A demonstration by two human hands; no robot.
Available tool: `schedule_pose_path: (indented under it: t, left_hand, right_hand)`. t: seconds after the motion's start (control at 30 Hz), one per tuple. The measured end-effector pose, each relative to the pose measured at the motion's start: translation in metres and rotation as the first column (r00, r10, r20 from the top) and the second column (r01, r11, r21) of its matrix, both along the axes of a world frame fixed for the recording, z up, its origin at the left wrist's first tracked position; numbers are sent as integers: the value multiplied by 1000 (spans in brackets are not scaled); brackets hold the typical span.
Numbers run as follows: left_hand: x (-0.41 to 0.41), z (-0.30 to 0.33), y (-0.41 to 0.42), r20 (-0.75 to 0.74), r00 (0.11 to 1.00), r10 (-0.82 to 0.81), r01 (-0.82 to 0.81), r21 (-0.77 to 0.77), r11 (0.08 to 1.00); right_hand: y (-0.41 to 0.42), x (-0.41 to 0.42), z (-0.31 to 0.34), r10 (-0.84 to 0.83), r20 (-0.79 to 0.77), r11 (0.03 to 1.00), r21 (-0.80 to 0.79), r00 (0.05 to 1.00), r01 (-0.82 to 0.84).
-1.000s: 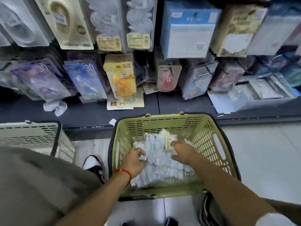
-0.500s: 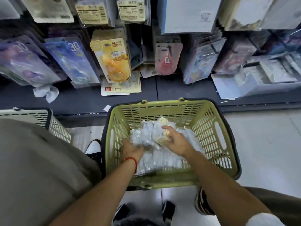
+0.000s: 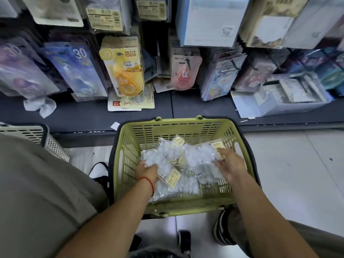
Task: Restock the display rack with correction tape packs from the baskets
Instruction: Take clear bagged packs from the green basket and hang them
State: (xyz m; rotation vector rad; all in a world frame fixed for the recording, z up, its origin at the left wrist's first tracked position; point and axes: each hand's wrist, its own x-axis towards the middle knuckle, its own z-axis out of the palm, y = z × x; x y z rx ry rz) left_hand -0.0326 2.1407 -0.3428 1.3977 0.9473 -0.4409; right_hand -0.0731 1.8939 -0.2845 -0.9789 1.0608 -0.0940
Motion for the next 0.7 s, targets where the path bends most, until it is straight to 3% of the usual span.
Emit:
schedule_pose_path:
  t: [0.07, 0.13, 0.2, 0.27, 0.37, 0.47, 0.5, 0.57, 0.63, 0.7]
  left_hand:
    - [-15, 9, 3, 17, 999, 27, -24, -156, 987]
    - [-25, 18, 6, -29, 998, 64, -70, -360, 930]
    - [-29, 25, 8, -49, 994, 102, -112, -484, 868]
    - [-28, 29, 11, -8, 994, 113, -102, -511, 853]
    - [-24, 32, 16, 81, 994, 67, -19, -487, 873]
    - [-26, 35, 15, 163, 987, 3, 67, -420, 905]
    - [-28, 34, 15, 188, 982, -25, 94, -363, 927]
    - [-29, 31, 20, 208, 974, -84, 134, -236, 963]
    - [-30, 29, 28, 202, 969, -144, 176, -148, 973]
    - [-31, 29, 36, 205, 962, -180, 205, -108, 973]
  right_hand:
    - [15, 1, 2, -7, -21, 996, 87, 1000, 9]
    - [39, 2, 6, 100, -49, 990, 103, 994, -94]
    - [61, 1, 4, 308, -125, 949, -22, 943, -313]
    - [77, -2, -1, 490, -226, 840, -134, 842, -525]
    - [87, -5, -9, 656, -345, 633, -233, 671, -738]
    - [84, 2, -17, 778, -390, 434, -233, 492, -871]
    - [81, 6, -21, 779, -404, 403, -262, 479, -877]
    - [72, 17, -31, 670, -450, 397, -455, 590, -797]
    - [62, 28, -42, 554, -541, 213, -642, 632, -736]
    - [60, 37, -57, 559, -606, 71, -644, 565, -762]
